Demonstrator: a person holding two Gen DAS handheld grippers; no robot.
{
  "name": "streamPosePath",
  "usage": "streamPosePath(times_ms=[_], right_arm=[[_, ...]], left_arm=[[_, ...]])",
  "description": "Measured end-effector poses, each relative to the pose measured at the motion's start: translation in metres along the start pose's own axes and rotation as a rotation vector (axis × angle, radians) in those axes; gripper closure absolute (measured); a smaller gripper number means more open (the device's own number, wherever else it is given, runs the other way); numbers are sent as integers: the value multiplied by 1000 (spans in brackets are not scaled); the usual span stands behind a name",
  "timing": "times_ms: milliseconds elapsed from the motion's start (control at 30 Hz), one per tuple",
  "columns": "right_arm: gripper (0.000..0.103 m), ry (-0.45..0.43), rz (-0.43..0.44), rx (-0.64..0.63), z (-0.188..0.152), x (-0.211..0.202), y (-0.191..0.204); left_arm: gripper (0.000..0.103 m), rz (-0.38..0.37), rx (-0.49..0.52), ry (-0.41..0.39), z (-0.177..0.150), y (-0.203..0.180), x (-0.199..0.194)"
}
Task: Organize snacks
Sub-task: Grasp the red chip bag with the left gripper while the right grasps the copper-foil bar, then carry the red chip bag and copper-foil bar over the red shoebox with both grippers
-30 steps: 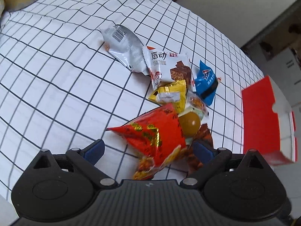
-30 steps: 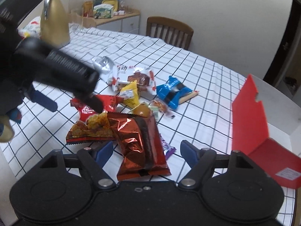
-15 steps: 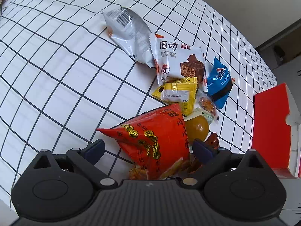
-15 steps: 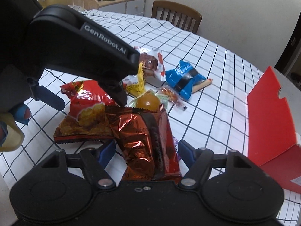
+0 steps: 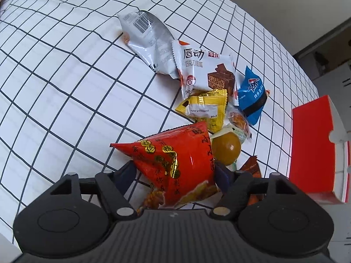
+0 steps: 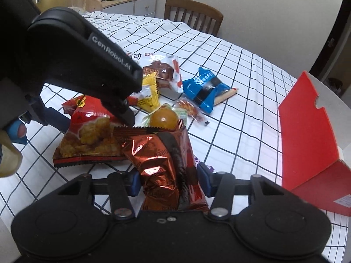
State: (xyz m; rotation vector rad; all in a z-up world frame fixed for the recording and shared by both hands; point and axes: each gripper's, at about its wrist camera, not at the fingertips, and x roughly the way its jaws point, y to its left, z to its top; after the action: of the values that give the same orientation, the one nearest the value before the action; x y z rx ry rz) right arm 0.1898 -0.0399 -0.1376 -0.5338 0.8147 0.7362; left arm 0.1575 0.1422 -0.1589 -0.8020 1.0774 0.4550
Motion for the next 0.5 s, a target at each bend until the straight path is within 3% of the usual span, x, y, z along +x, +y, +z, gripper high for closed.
streamPosePath(times_ms=[500], right_arm=[[55,-38,-56,86,-8,-45,1]], left_arm=[[31,-30,79,-14,-24,15,-35]])
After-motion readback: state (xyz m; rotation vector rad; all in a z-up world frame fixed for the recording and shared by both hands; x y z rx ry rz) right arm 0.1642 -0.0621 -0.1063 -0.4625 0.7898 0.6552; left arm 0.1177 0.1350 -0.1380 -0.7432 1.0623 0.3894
